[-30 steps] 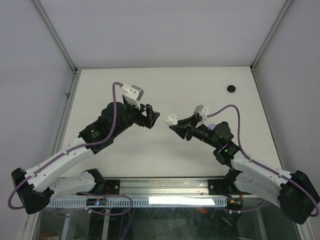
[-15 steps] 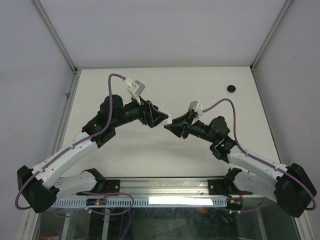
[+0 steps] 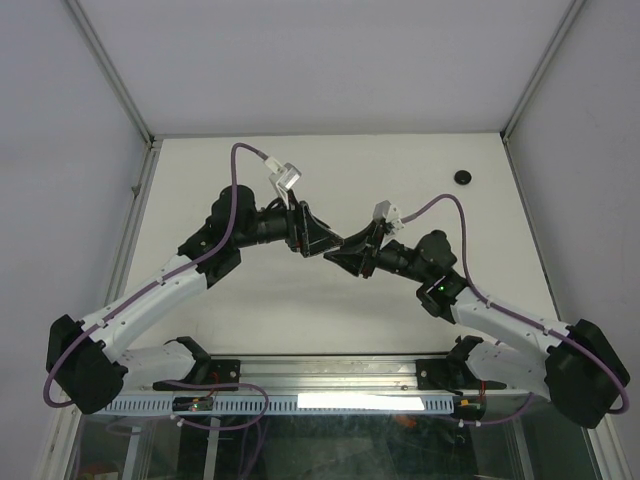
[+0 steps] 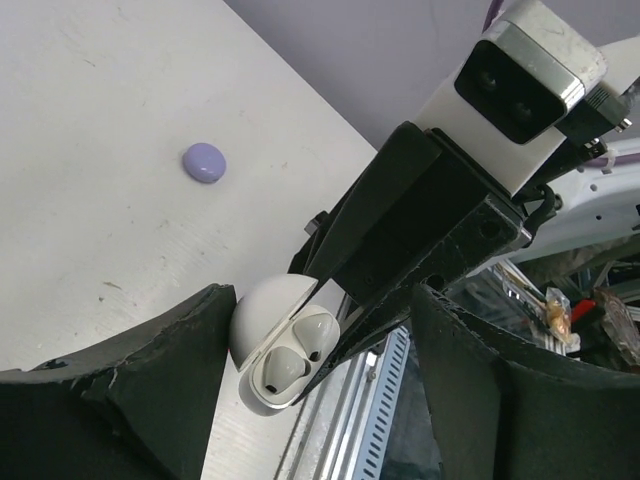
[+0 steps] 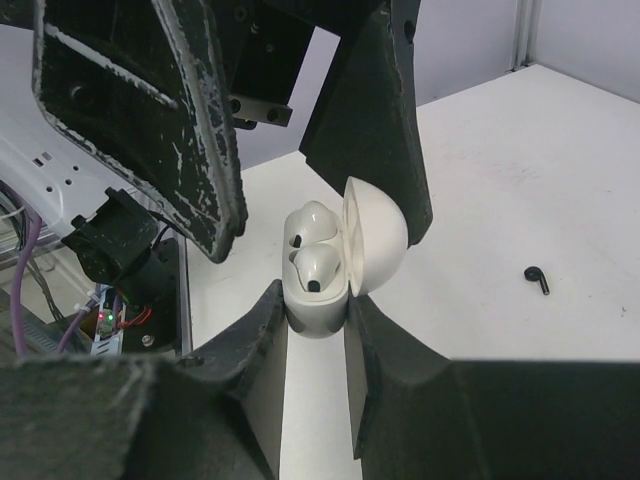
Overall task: Insert the wireless bluetooth earbuds into the charging case
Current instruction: Close the charging case.
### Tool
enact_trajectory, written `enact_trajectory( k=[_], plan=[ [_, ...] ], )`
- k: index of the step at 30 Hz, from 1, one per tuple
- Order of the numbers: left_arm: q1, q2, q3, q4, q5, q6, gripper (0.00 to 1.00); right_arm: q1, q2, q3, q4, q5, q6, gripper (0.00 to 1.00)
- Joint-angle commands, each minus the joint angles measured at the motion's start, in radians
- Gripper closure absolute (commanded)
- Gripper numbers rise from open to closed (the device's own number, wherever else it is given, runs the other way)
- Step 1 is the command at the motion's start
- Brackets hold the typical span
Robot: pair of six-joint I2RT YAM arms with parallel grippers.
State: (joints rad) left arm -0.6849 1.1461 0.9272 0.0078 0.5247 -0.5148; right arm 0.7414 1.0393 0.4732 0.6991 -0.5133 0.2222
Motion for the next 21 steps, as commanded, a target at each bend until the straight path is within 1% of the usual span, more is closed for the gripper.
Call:
enact_trajectory(
  k=[1, 7, 14, 15, 16, 18, 21],
  plan=[
    [0.015, -0.004, -0.003, 0.105, 0.120, -0.040, 0.29, 0.006, 0.011, 0.053, 0.082, -0.013, 0.020, 1.00],
    [0.024, -0.033, -0.017, 0.148, 0.168, -0.029, 0.30, 0.005, 0.031, 0.050, 0.041, -0.011, 0.028, 1.00],
    [0.037, -0.073, -0.029, 0.163, 0.171, 0.006, 0.27, 0.006, 0.033, 0.039, -0.033, -0.023, 0.036, 1.00],
    [0.041, -0.077, -0.029, 0.150, 0.154, 0.020, 0.27, 0.006, 0.028, 0.036, -0.049, -0.023, 0.036, 1.00],
    [0.044, -0.083, -0.029, 0.130, 0.132, 0.035, 0.26, 0.005, 0.023, 0.036, -0.080, 0.011, 0.046, 1.00],
    [0.053, -0.099, -0.030, 0.079, 0.041, 0.077, 0.25, 0.004, 0.007, 0.042, -0.172, 0.074, 0.050, 1.00],
    [0.056, -0.128, -0.030, -0.020, -0.167, 0.145, 0.23, -0.009, -0.023, 0.053, -0.357, 0.170, 0.067, 1.00]
  ],
)
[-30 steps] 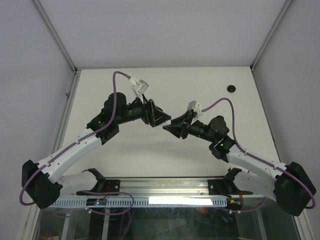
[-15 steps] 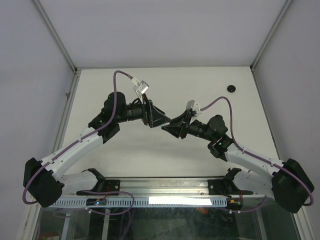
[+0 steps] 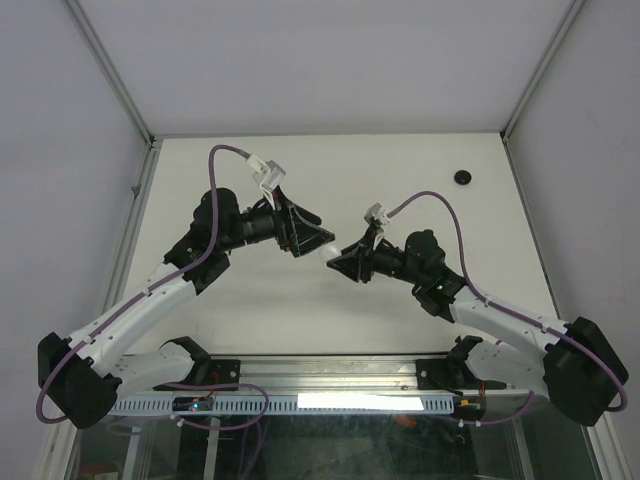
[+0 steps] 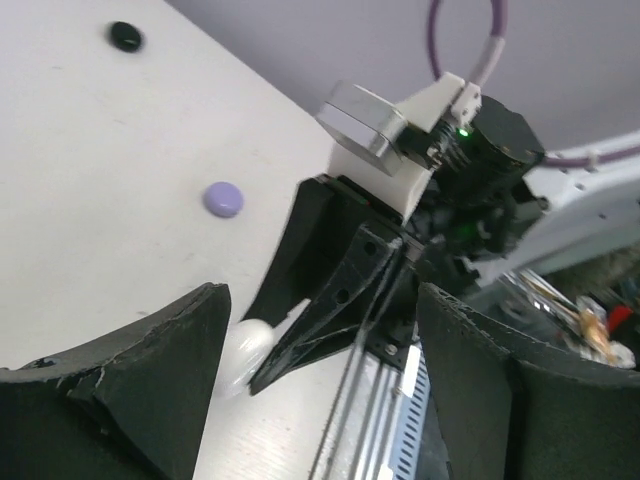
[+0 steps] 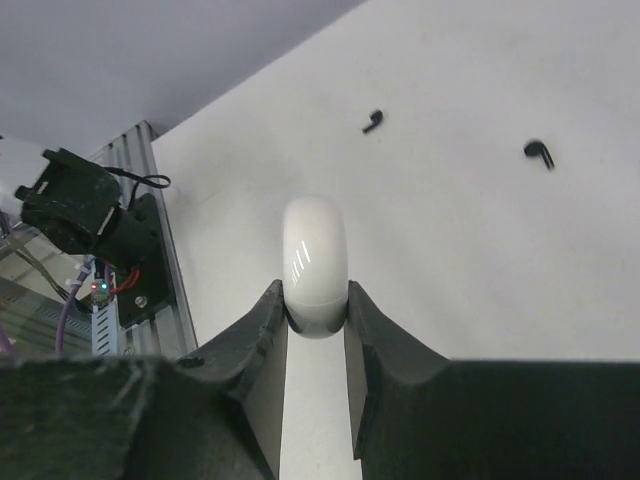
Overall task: Insert the wireless bluetooth earbuds into the charging case
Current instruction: Close the charging case, then place the charging case at the center of the board.
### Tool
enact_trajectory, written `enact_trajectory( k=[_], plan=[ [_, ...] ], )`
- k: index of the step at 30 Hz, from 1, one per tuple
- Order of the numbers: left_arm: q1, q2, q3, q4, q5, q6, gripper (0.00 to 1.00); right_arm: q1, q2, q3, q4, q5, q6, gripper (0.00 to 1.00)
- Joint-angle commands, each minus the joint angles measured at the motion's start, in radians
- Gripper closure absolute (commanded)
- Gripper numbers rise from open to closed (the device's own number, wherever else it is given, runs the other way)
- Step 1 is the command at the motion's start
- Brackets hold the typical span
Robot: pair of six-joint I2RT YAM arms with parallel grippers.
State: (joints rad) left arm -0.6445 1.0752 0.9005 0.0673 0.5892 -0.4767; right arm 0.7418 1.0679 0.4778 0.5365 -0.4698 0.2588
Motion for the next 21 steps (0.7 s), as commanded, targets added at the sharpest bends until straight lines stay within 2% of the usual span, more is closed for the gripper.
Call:
enact_trajectory(
  k=[1, 4, 9, 17, 21],
  plan=[
    [0.016, -0.066, -0.004, -0.110, -0.304, 0.129, 0.22, -0.023, -0.061, 0.050, -0.241, 0.148, 0.041, 1.00],
    [0.016, -0.092, -0.007, -0.190, -0.546, 0.184, 0.19, -0.057, -0.091, 0.045, -0.368, 0.202, 0.079, 1.00],
    [0.016, -0.134, -0.038, -0.253, -0.824, 0.275, 0.13, -0.132, -0.116, 0.028, -0.550, 0.267, 0.159, 1.00],
    [0.016, -0.169, -0.101, -0.272, -1.120, 0.442, 0.06, -0.311, -0.091, -0.008, -0.691, 0.237, 0.256, 1.00],
    [0.016, -0.177, -0.137, -0.253, -1.210, 0.457, 0.04, -0.410, -0.042, -0.009, -0.722, 0.203, 0.265, 1.00]
  ],
)
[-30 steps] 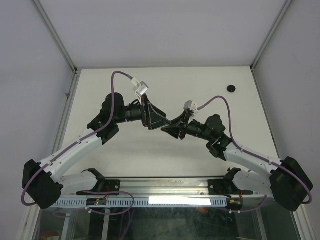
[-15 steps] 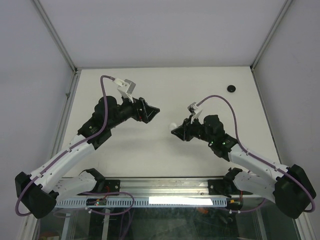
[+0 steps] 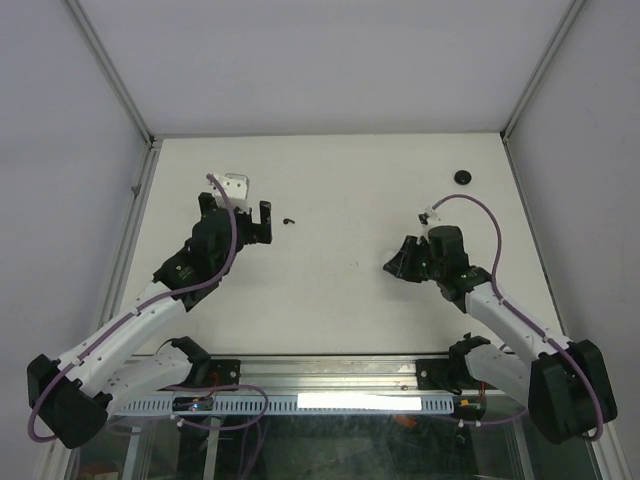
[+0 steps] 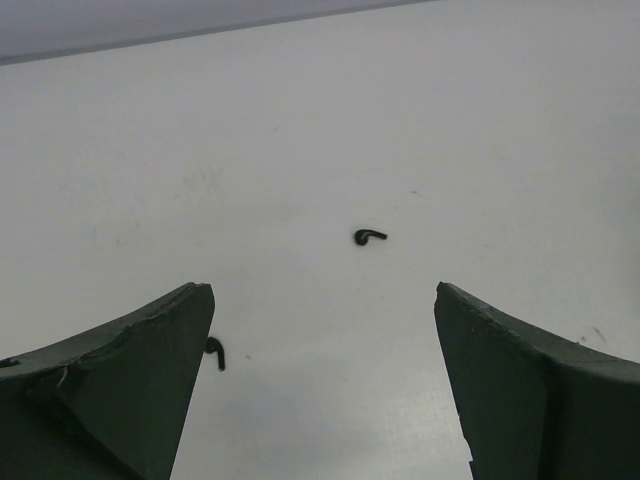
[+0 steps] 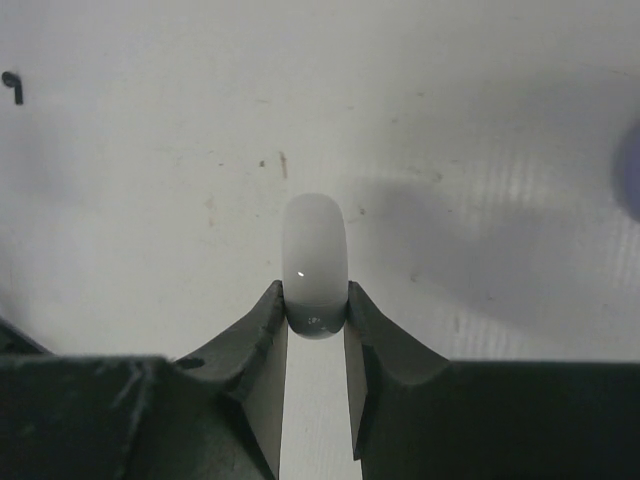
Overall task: Insert the wireless bluetooth earbuds into the charging case
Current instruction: Place the charging case at the center of the board.
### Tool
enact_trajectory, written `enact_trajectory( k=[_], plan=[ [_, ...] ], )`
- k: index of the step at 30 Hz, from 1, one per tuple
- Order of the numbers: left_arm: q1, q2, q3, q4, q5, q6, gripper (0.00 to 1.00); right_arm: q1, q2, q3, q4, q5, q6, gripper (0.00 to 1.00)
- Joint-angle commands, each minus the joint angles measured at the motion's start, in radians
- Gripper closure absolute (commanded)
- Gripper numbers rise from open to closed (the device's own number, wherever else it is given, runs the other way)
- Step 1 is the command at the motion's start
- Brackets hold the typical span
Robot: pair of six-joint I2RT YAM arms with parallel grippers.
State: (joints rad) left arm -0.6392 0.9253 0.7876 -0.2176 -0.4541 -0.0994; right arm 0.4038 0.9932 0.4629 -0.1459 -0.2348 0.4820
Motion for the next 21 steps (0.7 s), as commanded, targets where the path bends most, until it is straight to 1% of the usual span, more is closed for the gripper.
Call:
enact_trajectory(
  k=[1, 4, 12, 13, 15, 18, 21],
  plan=[
    [0.011, -0.029, -0.035, 0.043, -0.180, 0.080, 0.04, -0.095, 0.053, 0.005, -0.042, -0.037, 0.044, 1.00],
    [0.014, -0.023, -0.058, 0.062, -0.196, 0.087, 0.04, -0.159, 0.119, 0.000, -0.016, -0.059, 0.050, 1.00],
    [0.015, -0.049, -0.073, 0.063, -0.162, 0.065, 0.02, -0.250, 0.213, 0.003, 0.053, -0.084, 0.055, 1.00],
    [0.016, -0.055, -0.076, 0.065, -0.158, 0.059, 0.02, -0.260, 0.230, 0.005, 0.061, -0.099, 0.052, 0.99],
    [0.017, -0.068, -0.080, 0.071, -0.150, 0.055, 0.02, -0.270, 0.257, 0.010, 0.069, -0.112, 0.050, 0.90],
    [0.016, -0.071, -0.077, 0.069, -0.150, 0.053, 0.01, -0.285, 0.284, 0.013, 0.063, -0.128, 0.044, 0.71],
    [0.018, -0.086, -0.081, 0.069, -0.150, 0.054, 0.01, -0.287, 0.269, 0.025, 0.019, -0.108, 0.031, 0.54]
  ],
)
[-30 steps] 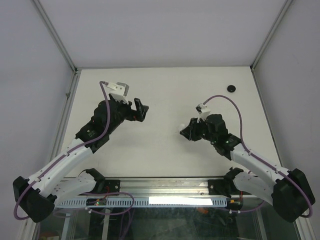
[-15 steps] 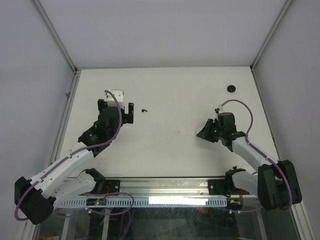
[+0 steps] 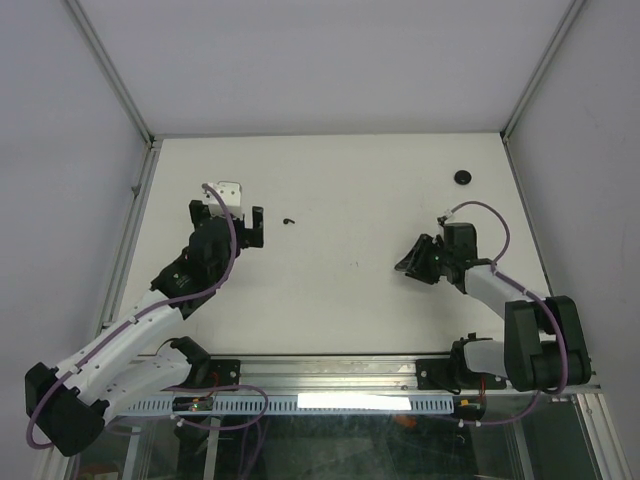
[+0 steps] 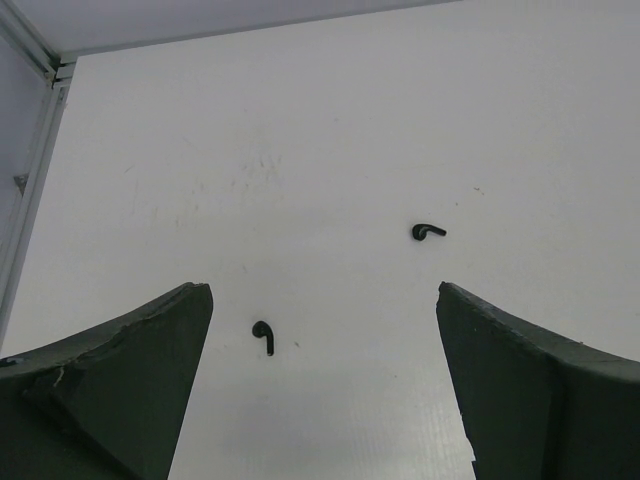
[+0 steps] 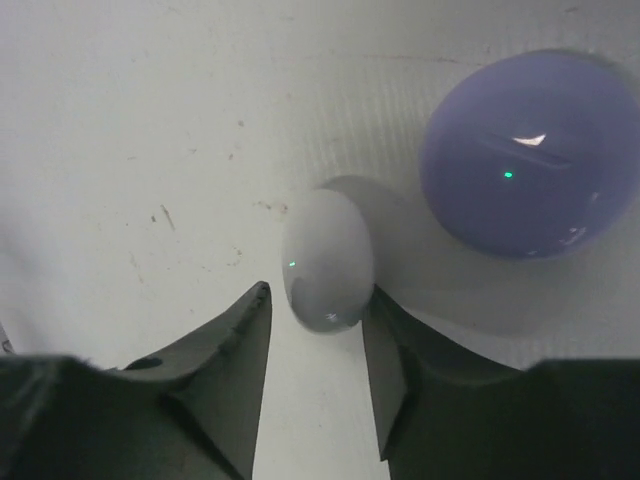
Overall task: Insert the wireless bluetooth earbuds into the charging case
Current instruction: Place the charging case at the center of the board, then pick up the charging case at the center of the board.
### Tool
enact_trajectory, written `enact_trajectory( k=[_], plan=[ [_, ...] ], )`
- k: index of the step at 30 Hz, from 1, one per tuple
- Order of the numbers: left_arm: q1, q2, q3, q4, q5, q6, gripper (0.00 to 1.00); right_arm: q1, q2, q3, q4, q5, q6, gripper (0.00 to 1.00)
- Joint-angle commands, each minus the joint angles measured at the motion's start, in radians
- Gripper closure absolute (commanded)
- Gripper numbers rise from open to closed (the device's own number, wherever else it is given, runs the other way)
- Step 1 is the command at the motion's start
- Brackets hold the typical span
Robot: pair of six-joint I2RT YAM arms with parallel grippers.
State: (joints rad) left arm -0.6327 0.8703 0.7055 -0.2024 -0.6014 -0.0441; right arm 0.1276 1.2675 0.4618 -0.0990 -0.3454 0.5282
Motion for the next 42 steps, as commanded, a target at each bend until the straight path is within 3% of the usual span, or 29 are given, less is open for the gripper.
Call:
enact_trajectory(
  k=[1, 8, 15, 19, 27, 32, 42],
  plan=[
    [0.012, -0.035, -0.001, 0.055, -0.006, -0.001, 0.01, -0.011, -0.021, 0.032, -0.051, 0.018, -0.020, 0.50],
    [0.016, -0.035, 0.002, 0.055, 0.000, 0.000, 0.01, -0.009, -0.127, 0.137, -0.221, 0.086, -0.059, 0.31],
    [0.021, -0.039, 0.002, 0.055, 0.001, 0.001, 0.01, -0.009, -0.138, 0.309, -0.305, 0.241, -0.154, 0.21],
    [0.024, -0.045, -0.002, 0.054, -0.010, 0.004, 0.01, -0.022, -0.019, 0.407, -0.273, 0.407, -0.231, 0.15],
    [0.026, -0.025, -0.006, 0.057, -0.013, 0.009, 0.01, -0.115, 0.202, 0.508, -0.079, 0.544, -0.215, 0.13],
    [0.035, 0.008, -0.005, 0.061, -0.003, 0.008, 0.01, -0.179, 0.336, 0.542, 0.116, 0.579, -0.218, 0.15],
    [0.060, 0.102, 0.000, 0.076, -0.005, 0.018, 0.01, -0.228, 0.670, 0.833, 0.208, 0.618, -0.255, 0.19]
  ],
)
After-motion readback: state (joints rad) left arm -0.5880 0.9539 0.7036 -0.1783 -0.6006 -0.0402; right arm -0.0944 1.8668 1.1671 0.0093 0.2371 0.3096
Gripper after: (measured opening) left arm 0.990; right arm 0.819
